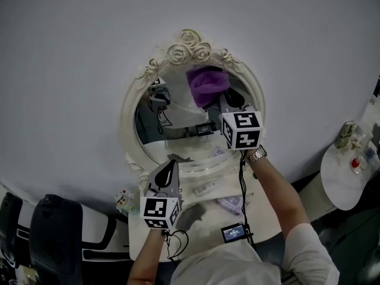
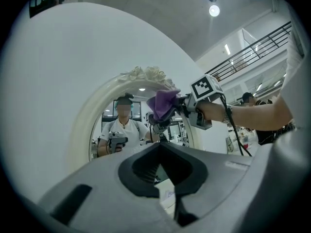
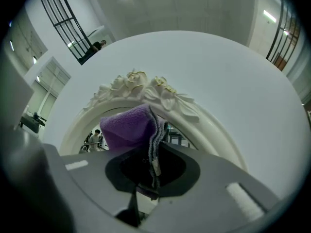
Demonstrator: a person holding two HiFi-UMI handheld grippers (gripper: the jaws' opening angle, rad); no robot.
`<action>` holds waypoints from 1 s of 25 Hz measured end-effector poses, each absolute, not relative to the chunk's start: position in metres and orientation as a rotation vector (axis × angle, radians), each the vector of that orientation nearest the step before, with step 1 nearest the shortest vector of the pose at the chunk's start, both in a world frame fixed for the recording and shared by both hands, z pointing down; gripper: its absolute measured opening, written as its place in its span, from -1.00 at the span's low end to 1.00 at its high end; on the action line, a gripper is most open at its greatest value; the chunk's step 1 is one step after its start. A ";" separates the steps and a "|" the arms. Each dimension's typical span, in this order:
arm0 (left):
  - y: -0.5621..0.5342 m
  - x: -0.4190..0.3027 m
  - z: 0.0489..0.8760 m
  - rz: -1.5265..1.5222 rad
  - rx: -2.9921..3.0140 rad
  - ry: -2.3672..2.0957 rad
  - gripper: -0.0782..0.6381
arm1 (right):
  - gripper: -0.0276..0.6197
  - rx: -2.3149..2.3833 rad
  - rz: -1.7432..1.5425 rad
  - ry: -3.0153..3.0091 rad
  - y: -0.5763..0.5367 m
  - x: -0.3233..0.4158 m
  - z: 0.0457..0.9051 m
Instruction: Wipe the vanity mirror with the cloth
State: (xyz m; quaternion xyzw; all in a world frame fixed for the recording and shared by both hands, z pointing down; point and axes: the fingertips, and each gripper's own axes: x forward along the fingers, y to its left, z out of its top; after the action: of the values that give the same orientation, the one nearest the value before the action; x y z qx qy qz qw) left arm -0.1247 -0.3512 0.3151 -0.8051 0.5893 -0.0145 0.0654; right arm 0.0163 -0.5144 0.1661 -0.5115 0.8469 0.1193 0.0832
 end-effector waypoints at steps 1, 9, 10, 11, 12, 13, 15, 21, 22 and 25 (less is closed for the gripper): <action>-0.351 -0.127 0.317 -0.047 -2.424 1.792 -0.77 | -0.77 -1.490 0.369 2.548 -0.507 0.007 0.169; -0.331 -0.151 0.318 -0.066 -2.341 1.910 -0.77 | -0.77 -1.123 0.403 2.757 -0.455 -0.101 0.196; -0.328 -0.156 0.318 -0.068 -2.326 1.931 -0.77 | -0.77 -1.087 0.384 2.778 -0.453 -0.113 0.200; -0.324 -0.160 0.318 -0.069 -2.311 1.951 -0.77 | -0.77 -1.062 0.369 2.795 -0.451 -0.123 0.204; -0.320 -0.166 0.319 -0.069 -2.295 1.972 -0.77 | -0.77 -1.043 0.357 2.808 -0.450 -0.132 0.208; -0.315 -0.173 0.319 -0.070 -2.275 1.999 -0.77 | -0.77 -1.023 0.347 2.820 -0.449 -0.142 0.211; -0.303 -0.190 0.321 -0.071 -2.226 2.064 -0.77 | -0.77 -0.981 0.327 2.840 -0.447 -0.163 0.215; -0.276 -0.221 0.332 -0.073 -2.144 2.197 -0.77 | -0.77 -0.933 0.274 2.874 -0.444 -0.203 0.226; -0.273 -0.225 0.333 -0.075 -2.132 2.211 -0.77 | -0.77 -0.933 0.264 2.874 -0.445 -0.208 0.226; -0.267 -0.231 0.333 -0.083 -2.107 2.235 -0.77 | -0.77 -0.945 0.225 2.871 -0.450 -0.215 0.227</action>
State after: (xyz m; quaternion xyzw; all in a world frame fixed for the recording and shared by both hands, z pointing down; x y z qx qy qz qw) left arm -0.2314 -0.2674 0.3332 -0.6853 0.7269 -0.0270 0.0342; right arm -0.2151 -0.4501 0.2273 -0.3114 0.9458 0.0743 0.0555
